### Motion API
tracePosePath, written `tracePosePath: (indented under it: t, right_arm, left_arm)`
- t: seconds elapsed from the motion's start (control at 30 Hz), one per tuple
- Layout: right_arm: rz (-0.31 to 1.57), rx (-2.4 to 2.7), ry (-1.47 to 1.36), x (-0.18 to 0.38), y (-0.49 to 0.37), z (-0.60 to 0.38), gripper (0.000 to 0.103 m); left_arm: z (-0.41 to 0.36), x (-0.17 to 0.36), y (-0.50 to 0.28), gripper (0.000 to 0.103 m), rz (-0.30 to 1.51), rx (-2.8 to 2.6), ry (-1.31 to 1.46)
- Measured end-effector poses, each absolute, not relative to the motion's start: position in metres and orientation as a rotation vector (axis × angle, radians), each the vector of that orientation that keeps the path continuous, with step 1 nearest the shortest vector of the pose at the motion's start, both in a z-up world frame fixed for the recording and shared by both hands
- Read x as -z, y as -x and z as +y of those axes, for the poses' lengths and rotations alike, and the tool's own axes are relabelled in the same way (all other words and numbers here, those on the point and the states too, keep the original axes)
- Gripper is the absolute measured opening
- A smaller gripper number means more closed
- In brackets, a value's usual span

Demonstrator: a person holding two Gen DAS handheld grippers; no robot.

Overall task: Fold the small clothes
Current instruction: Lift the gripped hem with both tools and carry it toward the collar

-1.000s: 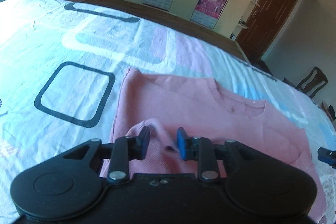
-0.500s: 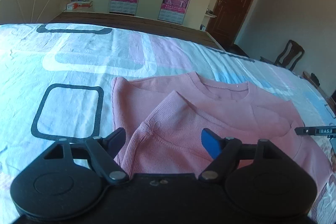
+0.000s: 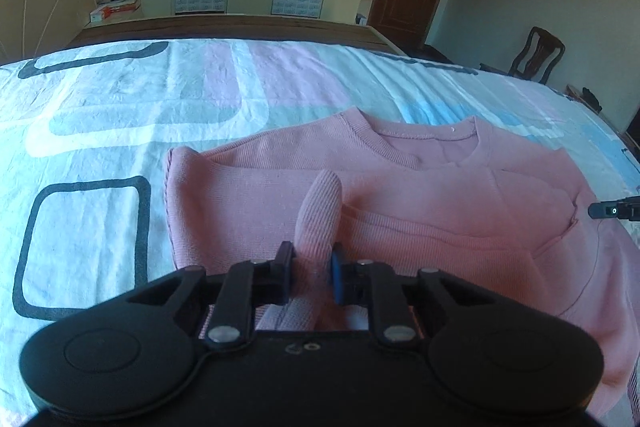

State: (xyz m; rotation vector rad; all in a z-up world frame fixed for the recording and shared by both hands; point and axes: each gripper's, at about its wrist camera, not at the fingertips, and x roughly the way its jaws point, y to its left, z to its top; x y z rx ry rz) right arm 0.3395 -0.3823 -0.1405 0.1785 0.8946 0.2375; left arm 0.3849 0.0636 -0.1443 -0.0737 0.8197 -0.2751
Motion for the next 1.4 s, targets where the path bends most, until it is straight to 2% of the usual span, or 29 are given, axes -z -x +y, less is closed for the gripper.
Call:
tracePosePath:
  t: [0.23, 0.4, 0.73, 0.77, 0.83, 0.93, 0.97, 1.03, 1.07, 1.1, 1.13, 1.23, 1.27, 1.3, 1.37, 1.4]
  right_arm:
    - [0.686, -0.170, -0.193, 0.100, -0.324, -0.389, 0.007]
    - [0.630, -0.131, -0.191, 0.088, -0.348, -0.394, 0.007]
    - [0.669, -0.075, -0.171, 0.120, -0.428, -0.385, 0.007]
    - [0.673, -0.066, -0.169, 0.122, -0.432, -0.386, 0.000]
    - [0.737, -0.054, -0.187, 0.135, -0.442, -0.390, 0.000]
    - [0.842, -0.109, -0.234, 0.154, -0.442, -0.394, 0.000]
    - [0.851, -0.126, -0.254, 0.156, -0.439, -0.396, 0.001]
    - [0.853, -0.142, -0.284, 0.154, -0.434, -0.402, 0.013]
    - [0.854, -0.144, -0.287, 0.153, -0.432, -0.405, 0.040]
    - [0.856, -0.148, -0.284, 0.152, -0.432, -0.408, 0.072]
    - [0.853, -0.165, -0.286, 0.151, -0.431, -0.410, 0.079]
    - [0.880, -0.214, -0.271, 0.152, -0.432, -0.405, 0.079]
    - [0.890, -0.224, -0.259, 0.154, -0.433, -0.402, 0.076]
    - [0.901, -0.229, -0.227, 0.155, -0.434, -0.397, 0.071]
    - [0.910, -0.232, -0.138, 0.159, -0.436, -0.384, 0.044]
    - [0.912, -0.243, -0.119, 0.158, -0.436, -0.381, 0.040]
  left_arm:
    - [0.080, 0.103, -0.371, 0.014, 0.620, 0.211, 0.203]
    - [0.086, 0.093, -0.388, 0.014, 0.557, 0.134, 0.275]
    - [0.079, 0.118, -0.436, 0.014, 0.574, -0.007, 0.327]
    - [0.080, 0.119, -0.438, 0.014, 0.581, -0.022, 0.322]
    - [0.082, 0.132, -0.440, 0.014, 0.656, -0.037, 0.289]
    - [0.081, 0.154, -0.440, 0.019, 0.786, -0.021, 0.220]
    - [0.083, 0.156, -0.434, 0.024, 0.781, -0.013, 0.229]
    - [0.087, 0.156, -0.429, 0.037, 0.781, -0.002, 0.247]
    - [0.087, 0.156, -0.427, 0.051, 0.781, 0.013, 0.239]
    - [0.084, 0.155, -0.426, 0.060, 0.778, 0.030, 0.212]
    - [0.081, 0.154, -0.425, 0.062, 0.778, 0.042, 0.182]
    - [0.070, 0.155, -0.426, 0.063, 0.792, 0.087, 0.133]
    - [0.067, 0.157, -0.428, 0.062, 0.796, 0.095, 0.127]
    - [0.064, 0.158, -0.428, 0.062, 0.795, 0.097, 0.116]
    - [0.062, 0.160, -0.428, 0.062, 0.795, 0.099, 0.106]
    - [0.062, 0.160, -0.428, 0.061, 0.796, 0.098, 0.109]
